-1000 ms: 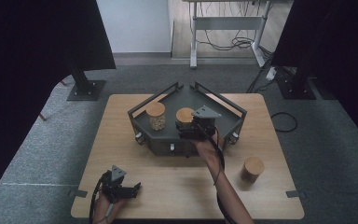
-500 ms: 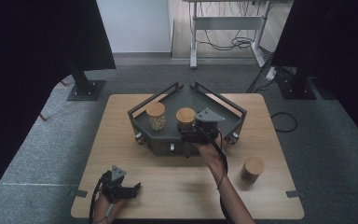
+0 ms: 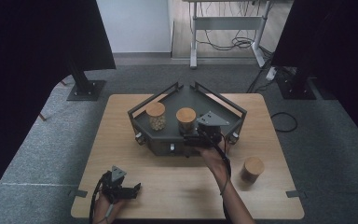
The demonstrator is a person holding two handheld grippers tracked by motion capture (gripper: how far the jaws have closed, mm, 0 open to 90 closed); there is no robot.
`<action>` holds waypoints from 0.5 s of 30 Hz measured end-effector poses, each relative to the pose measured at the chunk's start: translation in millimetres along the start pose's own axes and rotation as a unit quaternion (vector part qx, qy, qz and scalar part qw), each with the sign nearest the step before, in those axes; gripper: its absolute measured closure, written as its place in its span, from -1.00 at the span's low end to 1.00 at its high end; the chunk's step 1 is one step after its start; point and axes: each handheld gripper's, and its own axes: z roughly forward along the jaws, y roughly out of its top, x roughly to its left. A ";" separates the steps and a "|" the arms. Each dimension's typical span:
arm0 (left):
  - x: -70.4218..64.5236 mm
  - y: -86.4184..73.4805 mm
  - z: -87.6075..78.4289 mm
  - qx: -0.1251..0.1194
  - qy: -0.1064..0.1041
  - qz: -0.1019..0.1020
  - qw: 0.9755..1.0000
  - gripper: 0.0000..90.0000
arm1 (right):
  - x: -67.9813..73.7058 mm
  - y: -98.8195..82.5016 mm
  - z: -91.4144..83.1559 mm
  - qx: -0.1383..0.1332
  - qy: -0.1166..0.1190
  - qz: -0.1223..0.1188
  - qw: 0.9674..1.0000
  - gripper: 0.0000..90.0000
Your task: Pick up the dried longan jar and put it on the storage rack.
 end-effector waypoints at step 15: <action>-0.3 -0.5 -0.2 -0.001 0.000 -0.001 1.000 -1.00 | 6.0 -4.2 -33.3 -0.007 0.007 -0.011 1.000 -0.84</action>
